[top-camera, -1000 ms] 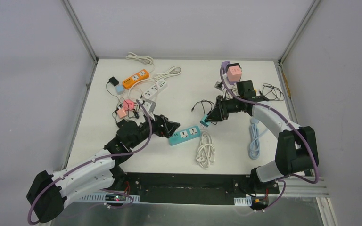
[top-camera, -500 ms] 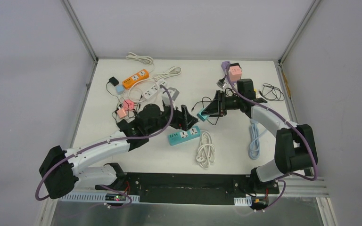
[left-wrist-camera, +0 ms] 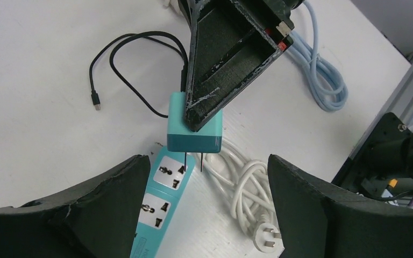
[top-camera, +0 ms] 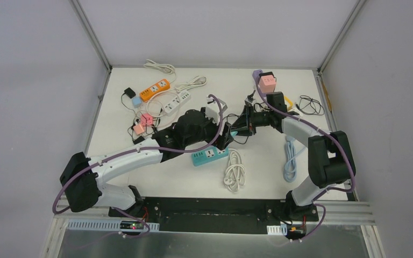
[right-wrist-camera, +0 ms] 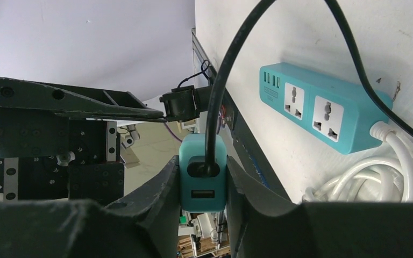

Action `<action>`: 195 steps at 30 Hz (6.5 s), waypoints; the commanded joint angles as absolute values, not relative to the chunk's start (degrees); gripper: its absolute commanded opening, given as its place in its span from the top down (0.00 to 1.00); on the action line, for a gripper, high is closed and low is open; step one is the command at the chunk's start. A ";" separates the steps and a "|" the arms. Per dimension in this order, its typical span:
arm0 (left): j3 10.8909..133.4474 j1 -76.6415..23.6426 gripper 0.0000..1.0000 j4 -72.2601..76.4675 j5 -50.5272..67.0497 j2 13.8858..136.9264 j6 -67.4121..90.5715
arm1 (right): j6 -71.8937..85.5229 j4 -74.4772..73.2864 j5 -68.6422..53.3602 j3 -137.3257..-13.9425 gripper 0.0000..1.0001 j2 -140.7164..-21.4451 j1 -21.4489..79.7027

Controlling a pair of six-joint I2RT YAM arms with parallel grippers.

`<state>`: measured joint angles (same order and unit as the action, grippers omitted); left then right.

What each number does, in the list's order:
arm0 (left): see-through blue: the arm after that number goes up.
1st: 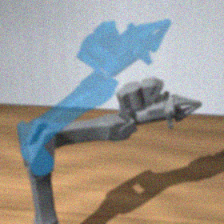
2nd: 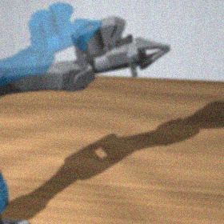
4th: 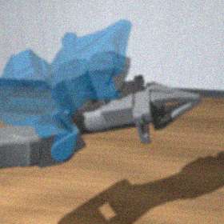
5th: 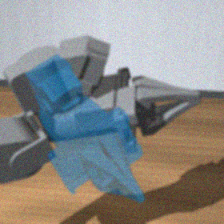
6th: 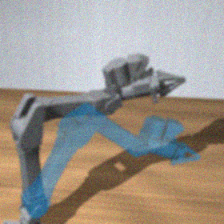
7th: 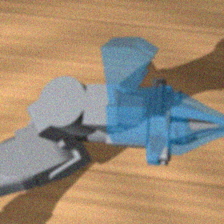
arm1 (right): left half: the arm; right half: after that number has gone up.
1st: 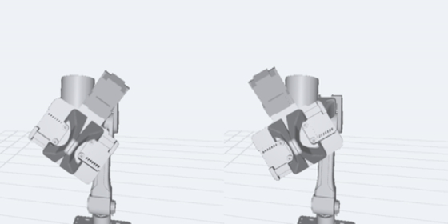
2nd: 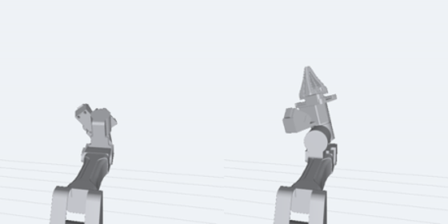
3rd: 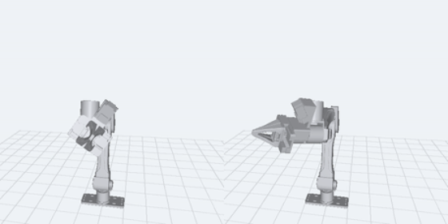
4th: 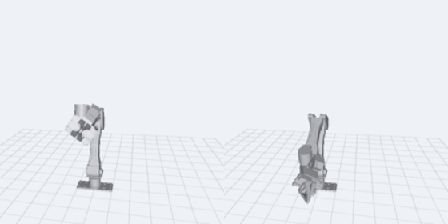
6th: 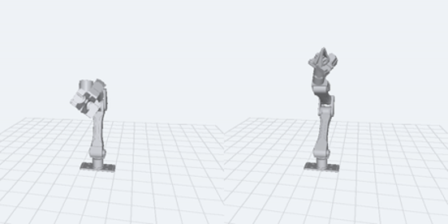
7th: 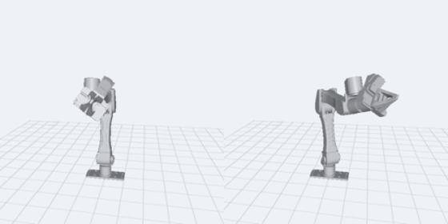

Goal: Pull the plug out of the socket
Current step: Place the plug at the center of the board.

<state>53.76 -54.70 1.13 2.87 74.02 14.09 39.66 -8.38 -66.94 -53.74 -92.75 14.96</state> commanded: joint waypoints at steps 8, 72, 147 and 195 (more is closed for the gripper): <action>60.57 -54.64 0.18 -2.41 2.18 79.71 10.31 | 41.88 -6.97 -69.35 -56.25 1.00 -92.60 15.43; 56.73 -52.79 1.00 -3.02 0.22 78.46 17.58 | 34.62 -10.28 -71.26 -56.43 0.00 -91.40 14.96; 72.99 15.45 1.00 -40.58 13.95 92.45 7.89 | 9.62 -24.87 -64.16 -55.90 0.00 -84.46 7.64; 56.52 17.18 0.16 -25.99 32.35 60.11 19.46 | -1.05 -30.31 -61.26 -55.33 0.00 -83.65 7.56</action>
<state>63.16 16.62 -36.32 24.23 66.15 12.47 2.87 -30.04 -61.63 -54.15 -85.54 7.94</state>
